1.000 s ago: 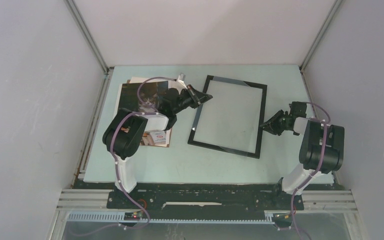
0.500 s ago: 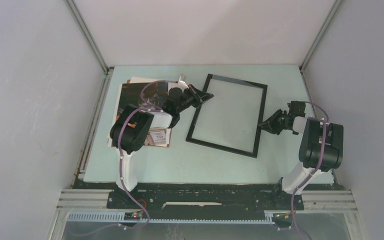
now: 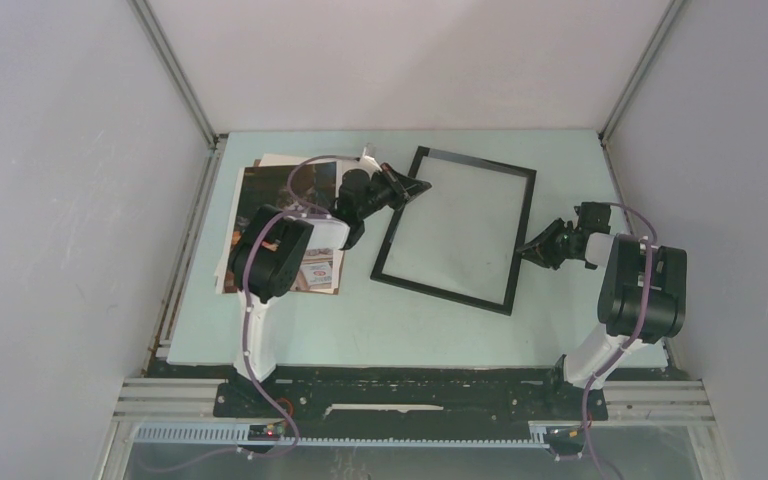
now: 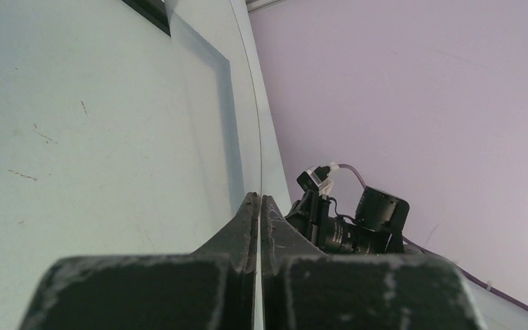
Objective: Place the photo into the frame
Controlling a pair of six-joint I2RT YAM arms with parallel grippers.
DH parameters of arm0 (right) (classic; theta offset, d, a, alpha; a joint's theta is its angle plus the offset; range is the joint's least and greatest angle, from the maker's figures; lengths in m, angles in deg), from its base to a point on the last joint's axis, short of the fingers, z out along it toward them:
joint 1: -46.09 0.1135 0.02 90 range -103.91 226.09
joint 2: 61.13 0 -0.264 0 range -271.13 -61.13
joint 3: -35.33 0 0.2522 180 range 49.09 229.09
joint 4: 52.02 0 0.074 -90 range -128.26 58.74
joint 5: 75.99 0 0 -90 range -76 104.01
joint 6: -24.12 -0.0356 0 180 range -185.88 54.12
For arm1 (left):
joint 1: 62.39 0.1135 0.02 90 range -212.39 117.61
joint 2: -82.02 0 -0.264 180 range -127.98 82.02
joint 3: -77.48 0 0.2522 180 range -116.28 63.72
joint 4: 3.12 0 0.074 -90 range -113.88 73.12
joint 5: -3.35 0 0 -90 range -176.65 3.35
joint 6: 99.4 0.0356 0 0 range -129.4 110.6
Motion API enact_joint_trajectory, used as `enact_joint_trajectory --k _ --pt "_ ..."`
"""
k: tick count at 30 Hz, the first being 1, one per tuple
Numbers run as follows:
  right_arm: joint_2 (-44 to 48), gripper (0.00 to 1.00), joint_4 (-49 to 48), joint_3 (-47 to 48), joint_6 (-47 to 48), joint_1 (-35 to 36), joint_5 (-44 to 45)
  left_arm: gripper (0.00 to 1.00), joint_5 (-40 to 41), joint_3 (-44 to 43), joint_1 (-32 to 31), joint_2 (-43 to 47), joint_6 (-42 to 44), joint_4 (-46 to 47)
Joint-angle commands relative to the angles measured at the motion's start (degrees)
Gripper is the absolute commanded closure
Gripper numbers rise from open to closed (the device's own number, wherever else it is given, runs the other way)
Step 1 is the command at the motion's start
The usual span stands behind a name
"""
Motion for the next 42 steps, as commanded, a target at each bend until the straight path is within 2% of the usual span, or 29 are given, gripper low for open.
enact_joint_trajectory --k 1,10,14,23,38,40,42 --pt "-0.1 0.68 -1.4 1.8 0.0 0.4 -1.1 1.00 -1.1 -3.8 -0.1 -0.5 0.8 0.1" --pt "0.1 0.68 -1.2 1.8 0.2 0.3 -1.3 1.00 -1.2 -3.3 0.0 -1.0 0.9 -0.6" --pt "0.1 0.68 -1.1 1.8 0.1 0.3 -1.2 1.00 0.3 -2.5 -0.1 -1.0 -1.7 -2.8" --pt "-0.9 0.69 -1.2 1.8 -0.2 0.7 -1.5 1.00 1.1 -0.1 -0.6 -0.4 -5.8 0.5" --pt "-1.0 0.69 -1.4 1.8 -0.3 1.3 -1.6 1.00 2.9 1.8 -1.8 0.2 -11.8 -0.7" --pt "-0.9 0.69 -1.4 1.8 -0.3 1.2 -1.7 0.95 2.7 1.6 -1.7 1.0 -10.9 -1.8" --pt "-0.9 0.68 -1.5 1.8 -0.3 1.2 -1.7 0.88 2.3 0.6 -1.6 2.0 -7.3 -7.0"
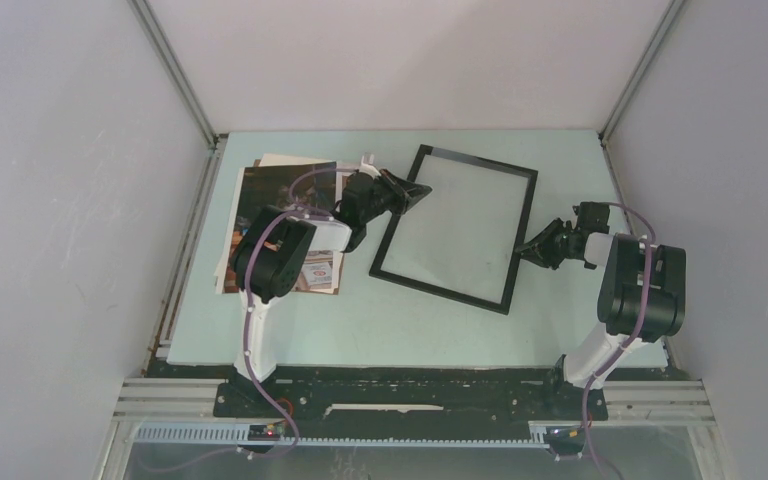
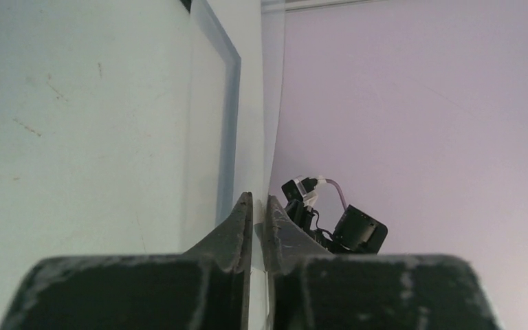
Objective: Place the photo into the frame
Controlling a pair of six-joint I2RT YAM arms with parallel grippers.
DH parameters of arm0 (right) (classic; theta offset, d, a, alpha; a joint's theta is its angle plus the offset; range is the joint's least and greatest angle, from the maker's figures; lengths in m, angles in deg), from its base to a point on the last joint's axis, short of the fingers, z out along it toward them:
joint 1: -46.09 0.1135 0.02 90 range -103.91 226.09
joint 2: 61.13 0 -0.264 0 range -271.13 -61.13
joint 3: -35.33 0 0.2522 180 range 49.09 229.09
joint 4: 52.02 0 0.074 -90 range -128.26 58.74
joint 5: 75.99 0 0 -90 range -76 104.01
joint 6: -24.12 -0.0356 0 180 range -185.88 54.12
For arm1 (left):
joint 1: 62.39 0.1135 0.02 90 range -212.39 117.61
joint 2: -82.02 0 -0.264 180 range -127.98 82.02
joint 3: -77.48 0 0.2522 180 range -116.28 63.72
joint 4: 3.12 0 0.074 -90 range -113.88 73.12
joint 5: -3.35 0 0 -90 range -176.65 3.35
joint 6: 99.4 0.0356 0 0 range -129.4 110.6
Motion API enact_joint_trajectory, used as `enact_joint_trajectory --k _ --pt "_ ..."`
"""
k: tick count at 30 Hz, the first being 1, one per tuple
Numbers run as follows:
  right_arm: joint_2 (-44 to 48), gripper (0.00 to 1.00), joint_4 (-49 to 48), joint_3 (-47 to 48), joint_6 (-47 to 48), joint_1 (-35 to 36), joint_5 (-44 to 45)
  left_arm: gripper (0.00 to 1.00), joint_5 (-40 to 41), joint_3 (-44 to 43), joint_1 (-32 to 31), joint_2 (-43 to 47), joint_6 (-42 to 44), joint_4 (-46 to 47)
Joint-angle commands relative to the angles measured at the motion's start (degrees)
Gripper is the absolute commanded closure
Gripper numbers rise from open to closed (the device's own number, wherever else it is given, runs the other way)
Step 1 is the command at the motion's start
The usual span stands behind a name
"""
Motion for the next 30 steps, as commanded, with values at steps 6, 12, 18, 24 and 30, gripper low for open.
enact_joint_trajectory --k 6,12,18,24,30 --pt "-0.1 0.68 -0.7 1.8 0.0 0.7 -1.1 0.64 -0.6 -6.9 -0.8 4.5 17.3 -28.7" --pt "-0.1 0.68 -0.7 1.8 0.1 0.7 -1.1 0.60 0.4 -11.9 -0.7 4.7 25.2 -39.0" --pt "0.2 0.68 -0.4 1.8 0.3 0.6 -1.2 0.75 -0.3 -12.7 -0.7 3.9 24.5 -38.6" --pt "0.1 0.68 -0.9 1.5 0.2 0.6 -1.3 0.84 -3.0 -12.9 -0.8 1.5 19.7 -32.9" --pt "-0.3 0.68 -1.3 1.4 0.1 0.7 -1.4 0.88 -2.8 -13.1 -1.2 1.5 21.2 -33.1"
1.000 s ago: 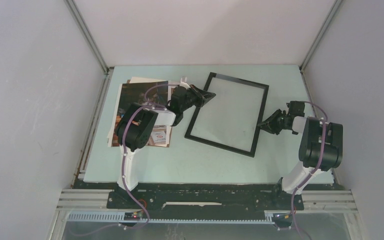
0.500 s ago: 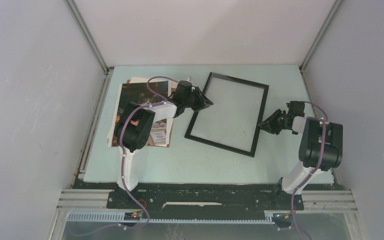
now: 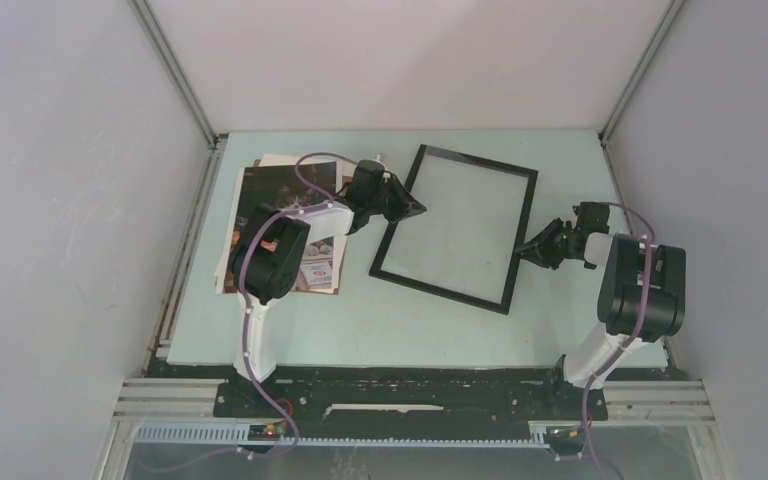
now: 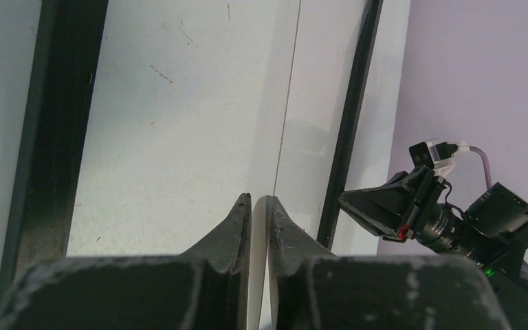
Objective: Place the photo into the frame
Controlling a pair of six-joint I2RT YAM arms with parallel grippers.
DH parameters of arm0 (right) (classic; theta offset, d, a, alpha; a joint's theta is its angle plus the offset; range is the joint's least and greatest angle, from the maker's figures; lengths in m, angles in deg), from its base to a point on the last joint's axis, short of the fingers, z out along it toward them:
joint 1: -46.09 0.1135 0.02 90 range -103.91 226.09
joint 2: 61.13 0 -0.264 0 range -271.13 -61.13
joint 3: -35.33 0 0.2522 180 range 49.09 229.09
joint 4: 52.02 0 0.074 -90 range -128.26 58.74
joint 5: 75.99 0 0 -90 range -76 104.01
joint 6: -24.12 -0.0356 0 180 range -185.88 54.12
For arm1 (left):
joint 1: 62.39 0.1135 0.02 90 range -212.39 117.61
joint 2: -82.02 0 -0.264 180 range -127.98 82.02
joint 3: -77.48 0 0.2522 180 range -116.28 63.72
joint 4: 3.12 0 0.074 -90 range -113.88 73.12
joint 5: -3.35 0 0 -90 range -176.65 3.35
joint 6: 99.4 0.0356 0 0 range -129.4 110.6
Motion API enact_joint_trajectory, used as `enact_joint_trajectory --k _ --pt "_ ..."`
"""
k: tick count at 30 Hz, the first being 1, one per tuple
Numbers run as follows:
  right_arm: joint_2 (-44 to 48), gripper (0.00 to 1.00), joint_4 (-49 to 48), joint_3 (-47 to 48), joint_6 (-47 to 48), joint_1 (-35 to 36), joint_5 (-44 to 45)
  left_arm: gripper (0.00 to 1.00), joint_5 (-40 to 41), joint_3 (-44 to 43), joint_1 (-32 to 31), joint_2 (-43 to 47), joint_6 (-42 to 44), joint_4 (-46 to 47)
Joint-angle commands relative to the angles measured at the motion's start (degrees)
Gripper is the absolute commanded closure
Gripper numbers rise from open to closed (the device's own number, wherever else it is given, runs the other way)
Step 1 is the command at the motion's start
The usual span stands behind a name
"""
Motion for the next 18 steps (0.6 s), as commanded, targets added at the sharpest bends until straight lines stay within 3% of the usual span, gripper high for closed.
enact_joint_trajectory --k 1,5,9,15,18 --pt "-0.3 0.68 -1.4 1.4 0.0 0.7 -1.5 0.89 -0.9 -3.3 -1.3 0.7 2.0 1.6" --pt "-0.4 0.68 -1.6 1.4 -0.1 0.7 -1.6 0.91 -2.9 -4.8 -1.7 0.3 3.8 1.0" --pt "-0.6 0.68 -1.6 1.4 -0.1 0.7 -1.6 0.92 -5.7 -2.4 -1.7 1.2 -1.0 6.0" --pt "-0.4 0.68 -1.6 1.4 -0.1 0.6 -1.5 0.78 -7.3 -2.0 -1.8 2.8 -2.7 8.5" --pt "-0.1 0.67 -1.5 1.5 -0.1 0.5 -1.5 0.85 -7.4 -2.1 -1.9 3.9 0.1 7.2"
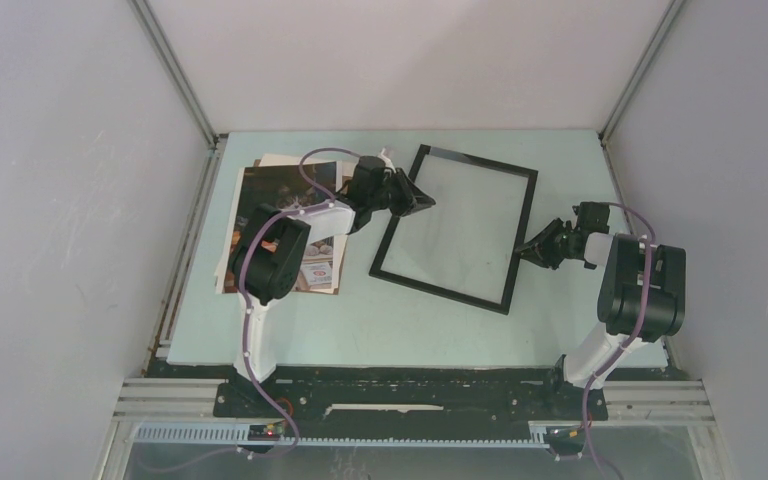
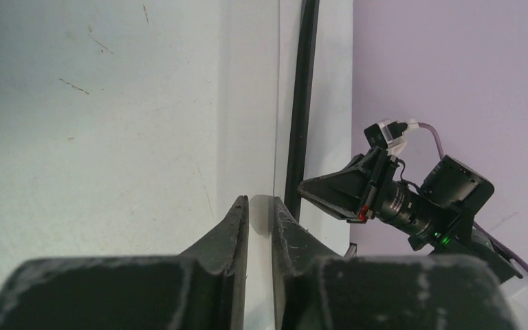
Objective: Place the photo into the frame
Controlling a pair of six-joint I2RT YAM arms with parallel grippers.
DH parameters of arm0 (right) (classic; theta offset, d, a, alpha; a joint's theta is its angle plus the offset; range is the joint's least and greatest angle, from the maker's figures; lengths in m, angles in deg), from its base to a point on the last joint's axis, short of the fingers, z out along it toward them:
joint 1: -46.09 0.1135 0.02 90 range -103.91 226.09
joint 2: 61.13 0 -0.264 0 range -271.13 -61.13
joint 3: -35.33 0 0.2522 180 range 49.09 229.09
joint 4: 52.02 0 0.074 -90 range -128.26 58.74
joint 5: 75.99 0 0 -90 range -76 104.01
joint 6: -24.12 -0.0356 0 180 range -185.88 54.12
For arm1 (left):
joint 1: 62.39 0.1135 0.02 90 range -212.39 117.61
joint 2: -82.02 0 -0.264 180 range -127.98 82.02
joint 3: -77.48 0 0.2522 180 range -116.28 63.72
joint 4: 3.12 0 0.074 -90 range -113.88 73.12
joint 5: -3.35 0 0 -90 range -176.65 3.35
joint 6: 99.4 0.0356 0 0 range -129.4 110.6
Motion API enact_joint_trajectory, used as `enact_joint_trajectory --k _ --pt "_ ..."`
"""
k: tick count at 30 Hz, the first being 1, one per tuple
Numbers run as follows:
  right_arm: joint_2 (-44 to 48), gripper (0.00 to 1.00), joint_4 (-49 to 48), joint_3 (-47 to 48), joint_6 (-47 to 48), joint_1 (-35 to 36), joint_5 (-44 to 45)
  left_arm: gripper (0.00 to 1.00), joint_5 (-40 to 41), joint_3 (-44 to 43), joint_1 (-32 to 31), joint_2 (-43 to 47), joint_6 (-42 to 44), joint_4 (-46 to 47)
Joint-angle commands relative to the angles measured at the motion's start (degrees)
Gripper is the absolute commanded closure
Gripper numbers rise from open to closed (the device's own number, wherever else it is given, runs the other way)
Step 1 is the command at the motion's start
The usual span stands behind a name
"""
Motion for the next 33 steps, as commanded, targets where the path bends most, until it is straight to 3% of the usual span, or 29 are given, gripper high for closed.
enact_joint_trajectory --k 1,5,9,14,18,27,33 --pt "0.0 0.67 -1.4 1.5 -0.1 0.6 -1.4 0.89 -2.7 -1.0 -1.5 4.4 2.9 1.7" --pt "0.4 0.67 -1.0 1.4 -0.1 0.2 -1.2 0.96 -4.0 0.1 -1.9 6.2 6.6 2.8" --pt "0.4 0.67 -1.0 1.4 -0.3 -0.2 -1.3 1.00 -6.3 2.3 -1.9 7.2 4.9 7.1" --pt "0.9 0.65 -1.0 1.0 -0.7 -0.6 -0.9 1.00 -8.0 5.1 -1.9 6.9 -2.9 16.7" --pt "0.8 0.64 -1.5 0.7 -1.0 -1.2 -1.9 1.00 -8.4 5.5 -1.9 6.4 -5.4 19.2" --pt "1.4 0.61 -2.5 -0.3 -1.8 -2.0 -2.0 1.00 -8.1 5.4 -2.1 4.9 -11.1 21.5" --pt "0.4 0.63 -3.7 -0.6 -2.3 -2.0 -3.1 1.00 -7.8 4.3 -2.6 2.7 -14.9 21.5"
